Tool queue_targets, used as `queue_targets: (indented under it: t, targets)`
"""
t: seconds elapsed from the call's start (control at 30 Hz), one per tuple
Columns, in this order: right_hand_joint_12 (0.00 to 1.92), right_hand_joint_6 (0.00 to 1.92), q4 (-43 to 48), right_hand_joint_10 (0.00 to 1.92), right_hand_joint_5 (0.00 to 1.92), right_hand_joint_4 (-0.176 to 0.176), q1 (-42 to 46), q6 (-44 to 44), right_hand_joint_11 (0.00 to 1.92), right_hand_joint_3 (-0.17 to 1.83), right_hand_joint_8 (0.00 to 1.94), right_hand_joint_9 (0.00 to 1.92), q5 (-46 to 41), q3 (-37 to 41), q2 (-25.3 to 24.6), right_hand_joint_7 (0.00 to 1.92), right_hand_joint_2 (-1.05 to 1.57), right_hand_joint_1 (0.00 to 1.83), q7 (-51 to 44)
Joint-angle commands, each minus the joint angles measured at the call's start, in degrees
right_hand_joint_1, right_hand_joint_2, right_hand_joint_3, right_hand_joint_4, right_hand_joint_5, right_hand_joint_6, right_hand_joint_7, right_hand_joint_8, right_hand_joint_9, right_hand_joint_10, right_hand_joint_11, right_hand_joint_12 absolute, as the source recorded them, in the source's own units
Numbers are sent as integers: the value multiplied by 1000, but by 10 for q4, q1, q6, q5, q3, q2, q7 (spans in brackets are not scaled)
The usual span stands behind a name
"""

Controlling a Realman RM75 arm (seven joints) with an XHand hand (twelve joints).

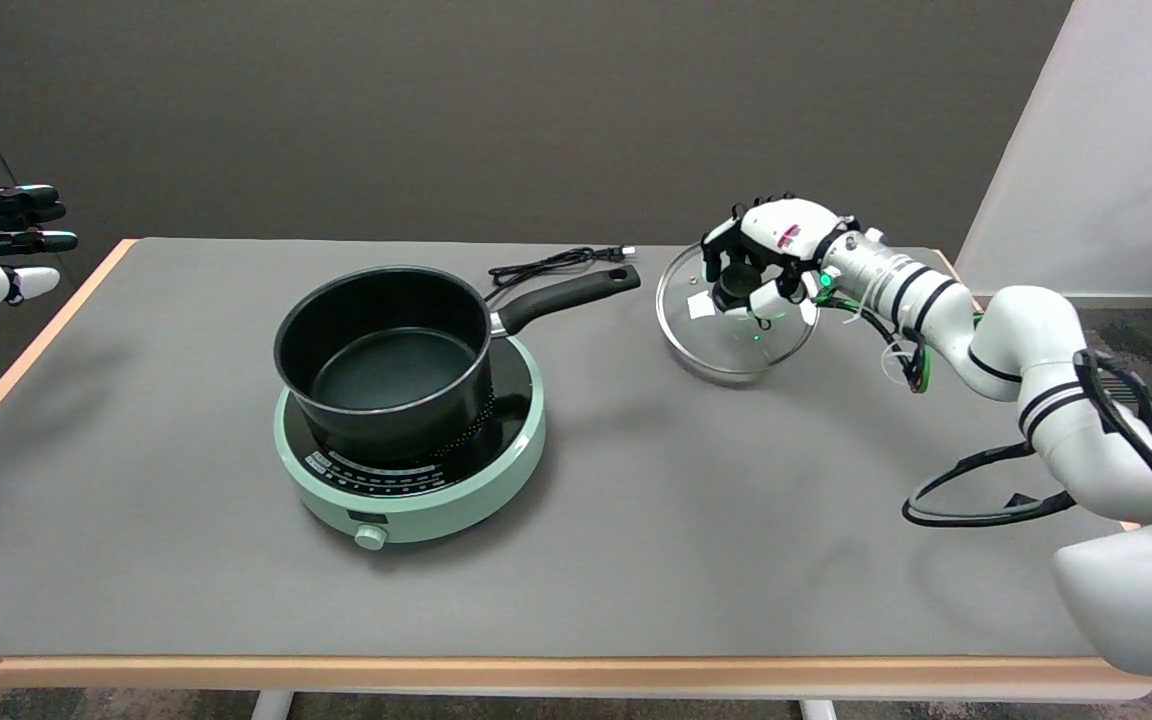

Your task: Pick up the pot lid.

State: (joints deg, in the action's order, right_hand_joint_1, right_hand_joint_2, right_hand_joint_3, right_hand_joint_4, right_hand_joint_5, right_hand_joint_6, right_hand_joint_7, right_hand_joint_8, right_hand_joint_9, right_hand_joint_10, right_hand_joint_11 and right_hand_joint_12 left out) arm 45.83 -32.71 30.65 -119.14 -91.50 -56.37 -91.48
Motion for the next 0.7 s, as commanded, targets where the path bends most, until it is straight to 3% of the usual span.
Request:
queue_targets:
  t: [0.03,0.47,0.7]
  targets:
    - [1588,876,55,1487,783,176,6,-3,706,721,1371,827,-1,-15,6,891,814,1359,28]
    - [1570,888,36,1495,781,176,-58,-24,716,725,1370,828,2,-71,57,892,811,1360,97]
    - [1571,894,32,1504,780,176,-116,-38,721,728,1371,826,-1,-144,78,892,810,1360,166]
